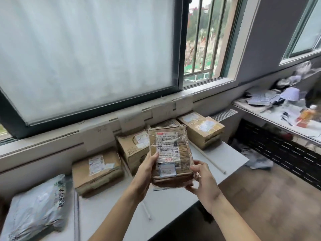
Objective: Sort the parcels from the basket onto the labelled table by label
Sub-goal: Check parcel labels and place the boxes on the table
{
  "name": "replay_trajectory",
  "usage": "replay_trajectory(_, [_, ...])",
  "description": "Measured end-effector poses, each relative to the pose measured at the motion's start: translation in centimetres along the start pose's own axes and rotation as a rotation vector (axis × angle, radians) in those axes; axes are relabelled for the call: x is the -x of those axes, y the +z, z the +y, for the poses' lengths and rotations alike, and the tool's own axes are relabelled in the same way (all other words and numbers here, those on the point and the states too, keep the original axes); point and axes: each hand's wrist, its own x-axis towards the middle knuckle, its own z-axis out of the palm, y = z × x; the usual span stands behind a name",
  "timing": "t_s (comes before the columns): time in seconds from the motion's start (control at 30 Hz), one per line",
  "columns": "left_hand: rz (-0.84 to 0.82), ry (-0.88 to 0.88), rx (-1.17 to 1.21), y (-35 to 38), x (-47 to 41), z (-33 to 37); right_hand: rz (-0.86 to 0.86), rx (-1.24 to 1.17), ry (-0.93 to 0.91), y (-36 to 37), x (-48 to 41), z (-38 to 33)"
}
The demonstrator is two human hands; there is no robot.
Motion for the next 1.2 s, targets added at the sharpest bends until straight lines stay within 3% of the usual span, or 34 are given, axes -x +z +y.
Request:
replay_trajectory(0.27, [0.058, -0.193, -0.07, 15.9, -6.2, -7.5, 0.049, -0.031, 0.146, -17.0, -4.0, -3.3])
replay_trajectory(0.5, [0.074, -0.324, -0.114, 23.6, -11.3, -10.6, 0.134, -0.103, 0.23, -25.9, -6.9, -3.4])
replay_trajectory(0.8, [0.076, -0.354, 0.026, 26.2, -23.0, -14.1, 0.14, -0.071, 0.223, -31.1, -15.4, -5.6])
replay_trajectory(0.97, [0.002, -0.358, 0.195, 27.7, -31.4, -11.0, 0.097, 0.078, 0.258, -32.6, -22.7, -10.1])
replay_trajectory(1.07, [-0.03, -0.383, 0.162, 27.1, -35.6, -7.8, 0.076, 0.181, 0.226, -32.4, -27.8, -14.1])
replay_trajectory(1.2, [-0.043, -0.387, 0.108, 26.3, -39.0, -5.6, 0.074, 0.114, 0.19, -32.3, -33.4, -16.9])
